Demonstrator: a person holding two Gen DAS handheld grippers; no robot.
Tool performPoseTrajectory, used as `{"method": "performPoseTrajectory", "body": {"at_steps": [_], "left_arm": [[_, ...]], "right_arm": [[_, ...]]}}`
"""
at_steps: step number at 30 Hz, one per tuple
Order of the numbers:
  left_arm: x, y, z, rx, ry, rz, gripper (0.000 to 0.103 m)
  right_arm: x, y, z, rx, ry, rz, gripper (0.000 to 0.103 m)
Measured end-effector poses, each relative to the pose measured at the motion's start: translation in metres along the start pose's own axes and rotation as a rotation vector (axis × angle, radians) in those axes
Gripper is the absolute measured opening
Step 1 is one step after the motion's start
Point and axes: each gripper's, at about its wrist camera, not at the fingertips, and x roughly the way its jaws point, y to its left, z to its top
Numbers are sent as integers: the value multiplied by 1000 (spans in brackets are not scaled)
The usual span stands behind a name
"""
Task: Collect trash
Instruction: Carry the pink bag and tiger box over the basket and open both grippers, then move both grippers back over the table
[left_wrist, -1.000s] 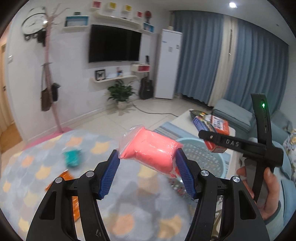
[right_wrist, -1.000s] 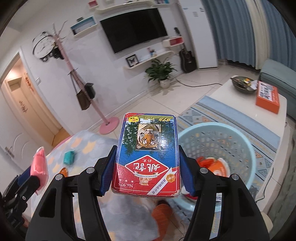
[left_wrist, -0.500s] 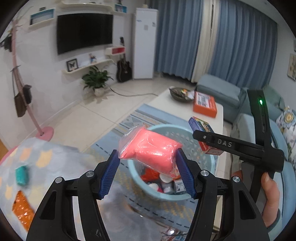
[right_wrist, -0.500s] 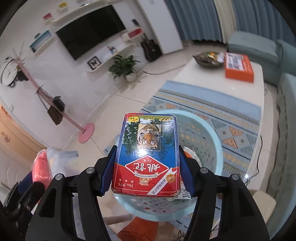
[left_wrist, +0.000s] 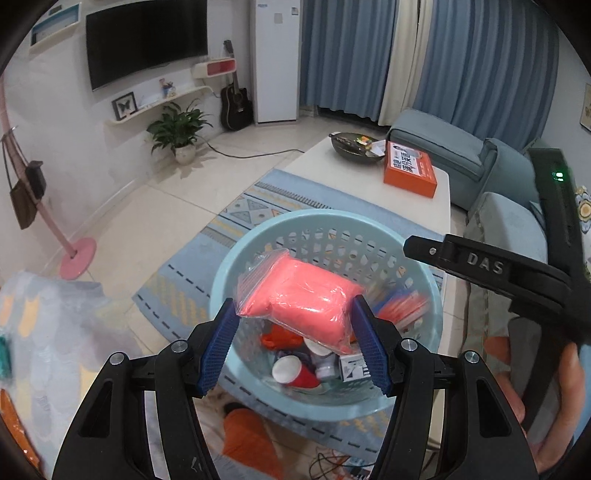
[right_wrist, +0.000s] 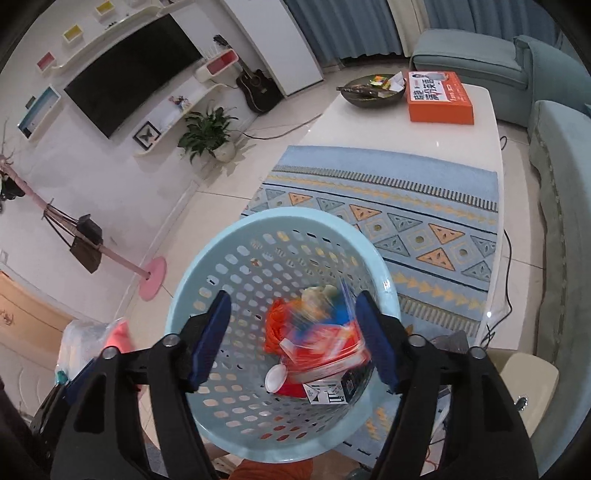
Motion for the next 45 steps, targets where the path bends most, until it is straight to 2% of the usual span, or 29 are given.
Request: {"method": "performPoseTrajectory", "body": {"at_steps": [4, 7, 13, 23, 31, 35, 39, 41, 45], "left_arm": [[3, -4, 0, -8, 9, -12, 63], [2, -3, -2, -24, 4, -20, 72], [-6, 5, -8, -60, -2, -11, 72], [-65, 33, -26, -158, -96, 27, 73], [-113, 90, -49, -314, -150, 81, 73], [-139, 120, -71, -401, -153, 131, 73], [-168, 154, -97, -505, -166, 223, 73], [-179, 172, -109, -545, -158, 294, 73], [-190, 206, -132, -620, -137, 364, 73]], "right_arm": [[-3, 0, -1, 1, 4, 20, 68], [-5, 4, -4, -10, 9, 32, 68], [-11, 20, -13, -53, 9, 66, 68], [-20, 67, -31, -125, 8, 129, 68], [-30, 109, -48, -218, -14, 155, 68], [-36, 129, -56, -262, -22, 188, 68], [-41, 157, -65, -320, -18, 233, 68], [-43, 177, -71, -362, -14, 258, 68], [-45, 215, -87, -456, -3, 294, 73]]}}
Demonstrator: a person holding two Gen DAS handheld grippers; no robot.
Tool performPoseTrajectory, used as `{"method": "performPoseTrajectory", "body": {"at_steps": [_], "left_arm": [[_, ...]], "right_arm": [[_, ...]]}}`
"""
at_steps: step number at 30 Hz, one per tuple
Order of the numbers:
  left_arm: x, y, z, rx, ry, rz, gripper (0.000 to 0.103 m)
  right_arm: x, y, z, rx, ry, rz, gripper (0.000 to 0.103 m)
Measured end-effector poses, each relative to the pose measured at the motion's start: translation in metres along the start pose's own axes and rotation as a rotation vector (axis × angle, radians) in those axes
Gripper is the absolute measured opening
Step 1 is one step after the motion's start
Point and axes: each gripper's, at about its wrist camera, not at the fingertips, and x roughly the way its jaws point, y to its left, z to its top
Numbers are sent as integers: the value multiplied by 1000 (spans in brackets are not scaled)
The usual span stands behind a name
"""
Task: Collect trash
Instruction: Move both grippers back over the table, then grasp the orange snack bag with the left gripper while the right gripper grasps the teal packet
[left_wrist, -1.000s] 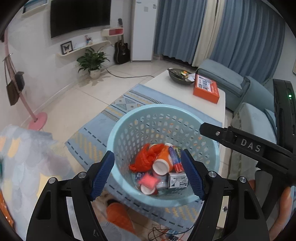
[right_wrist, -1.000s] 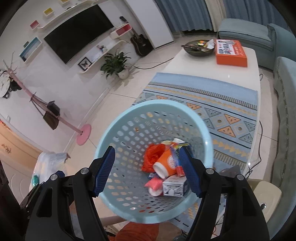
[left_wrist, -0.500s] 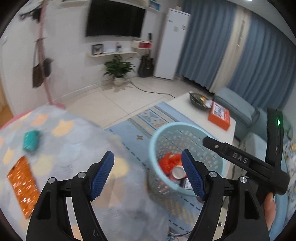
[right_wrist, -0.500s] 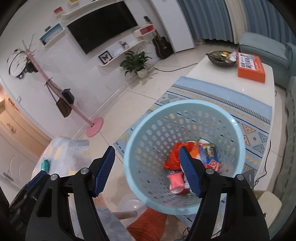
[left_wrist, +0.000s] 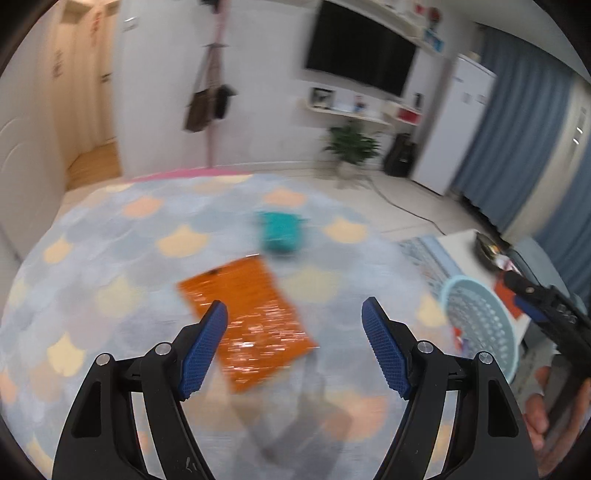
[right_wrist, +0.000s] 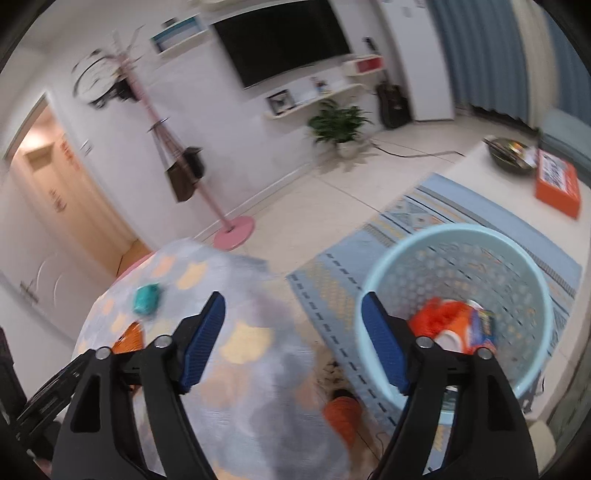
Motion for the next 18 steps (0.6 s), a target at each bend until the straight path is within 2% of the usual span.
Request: {"method": "performPoseTrajectory", "body": {"at_steps": [6, 12, 15, 18], "left_arm": [[20, 33, -5, -85, 62, -2, 73], [47, 30, -11, -52, 92, 43, 77], [52, 29, -11, -30, 84, 66, 83], [50, 28, -15, -20, 78, 67, 85]], "right_arm": [[26, 71, 4, -210, 49, 49, 74], [58, 126, 10, -348, 102, 74, 74], [78, 146, 13, -357, 167, 135, 74], [111, 159, 14, -308, 277, 198, 74]]}}
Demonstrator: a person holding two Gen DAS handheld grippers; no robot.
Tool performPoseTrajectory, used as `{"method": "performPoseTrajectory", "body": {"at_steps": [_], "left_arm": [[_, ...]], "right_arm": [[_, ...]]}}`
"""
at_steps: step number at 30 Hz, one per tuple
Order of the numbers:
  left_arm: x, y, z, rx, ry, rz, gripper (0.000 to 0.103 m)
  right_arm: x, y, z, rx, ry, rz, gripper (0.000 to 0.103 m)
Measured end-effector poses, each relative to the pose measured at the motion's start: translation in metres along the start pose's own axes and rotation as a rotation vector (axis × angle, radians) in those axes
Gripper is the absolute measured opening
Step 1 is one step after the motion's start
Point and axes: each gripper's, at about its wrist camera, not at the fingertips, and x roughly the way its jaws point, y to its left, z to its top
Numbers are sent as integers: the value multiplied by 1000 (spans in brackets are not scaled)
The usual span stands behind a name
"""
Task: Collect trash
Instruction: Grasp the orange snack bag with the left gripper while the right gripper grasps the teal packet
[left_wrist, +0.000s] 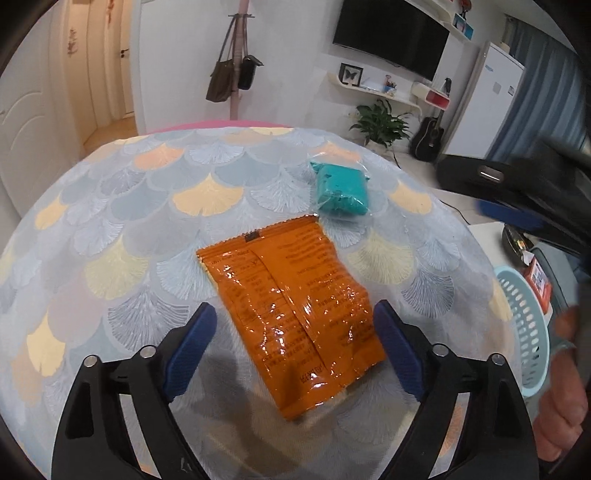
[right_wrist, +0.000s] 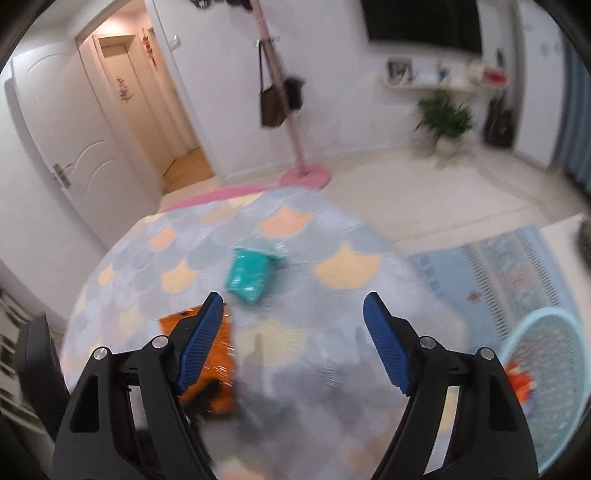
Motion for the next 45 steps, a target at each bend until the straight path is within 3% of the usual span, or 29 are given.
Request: {"method": "performPoseTrajectory", "body": {"at_steps": [2, 5, 9, 13, 16, 19, 22, 26, 27, 28, 30, 35, 39, 45], "left_arm": [[-1, -1, -1, 14, -4, 5, 84], [-2, -3, -2, 31, -15, 40, 70], [-5, -11, -6, 48, -31, 118, 54], [-9, -13, -9, 57, -43, 127, 42], [-12, -8, -8, 31, -46, 110, 35], [-14, -5, -8, 24, -53, 86, 25], [-14, -5, -9, 21, -64, 53, 14], [-12, 0, -7, 8, -53, -18, 18], [-11, 1, -7, 1, -47, -32, 34], [-10, 4, -7, -16, -42, -40, 58], [-13, 6, -5, -38, -53, -47, 72], [-4, -1, -1, -31, 1, -60, 79], [0, -22, 1, 21, 38, -28, 83], [20, -40, 13, 54, 118, 114, 84]], "right_arm": [[15, 7, 4, 0, 22, 7, 74], [33, 20, 8, -42, 39, -22, 74], [53, 29, 15, -35, 70, 10, 74], [70, 35, 17, -56, 96, -20, 74], [76, 41, 13, -113, 89, -85, 63], [75, 47, 9, -179, 70, -146, 37], [68, 41, 6, -155, 56, -120, 36], [48, 20, 2, -87, 25, -90, 35], [42, 15, 1, -71, 16, -86, 35], [34, 8, -2, -51, 4, -80, 35], [17, -6, -7, -19, -20, -76, 35], [-14, -39, -23, 53, -60, -79, 35], [-35, -65, -43, 121, -80, -79, 35], [-60, -95, -61, 186, -108, -95, 35]]}}
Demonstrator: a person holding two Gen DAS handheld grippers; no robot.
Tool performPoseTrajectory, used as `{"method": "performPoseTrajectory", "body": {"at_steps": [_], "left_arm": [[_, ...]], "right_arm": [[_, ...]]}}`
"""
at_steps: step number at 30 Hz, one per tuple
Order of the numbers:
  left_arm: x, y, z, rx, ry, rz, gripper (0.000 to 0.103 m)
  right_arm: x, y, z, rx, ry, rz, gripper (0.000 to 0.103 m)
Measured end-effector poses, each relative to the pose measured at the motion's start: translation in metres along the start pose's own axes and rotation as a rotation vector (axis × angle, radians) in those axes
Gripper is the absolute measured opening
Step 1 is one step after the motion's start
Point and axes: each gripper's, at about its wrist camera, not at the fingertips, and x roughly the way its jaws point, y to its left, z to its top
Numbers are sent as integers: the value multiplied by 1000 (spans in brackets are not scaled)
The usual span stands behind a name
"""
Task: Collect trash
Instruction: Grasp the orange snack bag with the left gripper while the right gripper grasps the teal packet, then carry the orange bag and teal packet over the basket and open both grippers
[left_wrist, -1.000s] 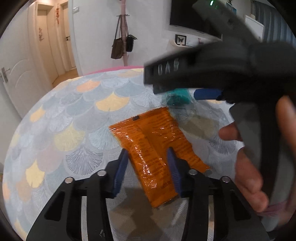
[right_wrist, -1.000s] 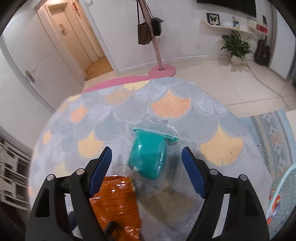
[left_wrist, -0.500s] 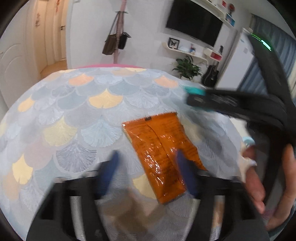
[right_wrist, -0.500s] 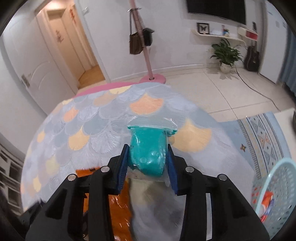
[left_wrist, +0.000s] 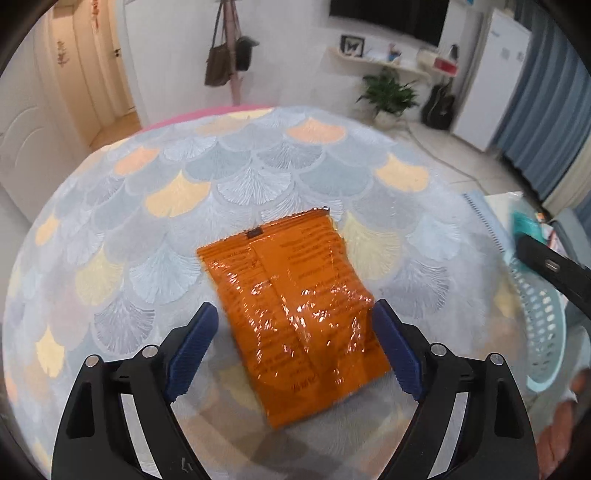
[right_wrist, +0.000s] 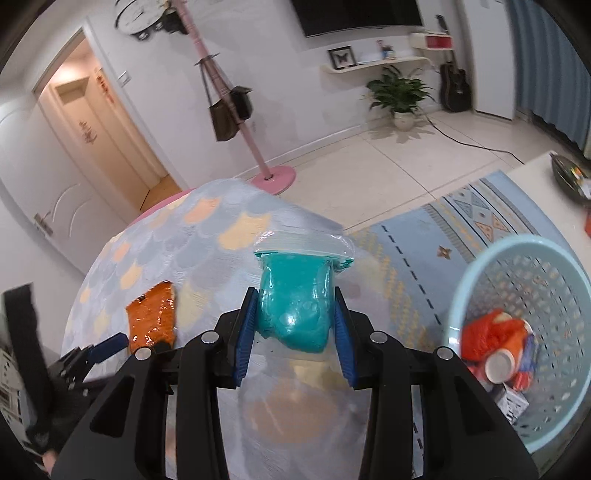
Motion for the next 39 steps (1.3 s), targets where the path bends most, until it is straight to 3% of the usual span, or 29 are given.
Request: {"method": "performPoseTrajectory", "body": {"at_steps": [2, 5, 6, 9, 13, 23, 33, 39], "left_arm": [[3, -2, 3, 15, 1, 25, 84], [2, 1, 6, 24, -9, 14, 70], [0, 4, 6, 22, -14, 10, 58], [-4, 15, 9, -4, -12, -72, 36], [-8, 23, 7, -24, -16, -124, 22], [-57, -17, 2, 67, -151, -228, 20], [-99, -136, 1, 292, -239, -426, 20], [-85, -210, -13, 408, -188, -508, 20]], "right_arm": [[-9, -10, -3, 10, -12, -4, 35], [-22, -22, -8, 22, -24, -2, 35], [-24, -26, -10, 30, -22, 17, 35], [-32, -31, -15, 37, -29, 30, 35], [-42, -37, -23, 49, -41, 36, 36], [-93, -60, -26, 73, -148, -48, 35], [-132, -132, -38, 226, -198, -194, 35], [-128, -181, -53, 339, -144, -257, 36]]}}
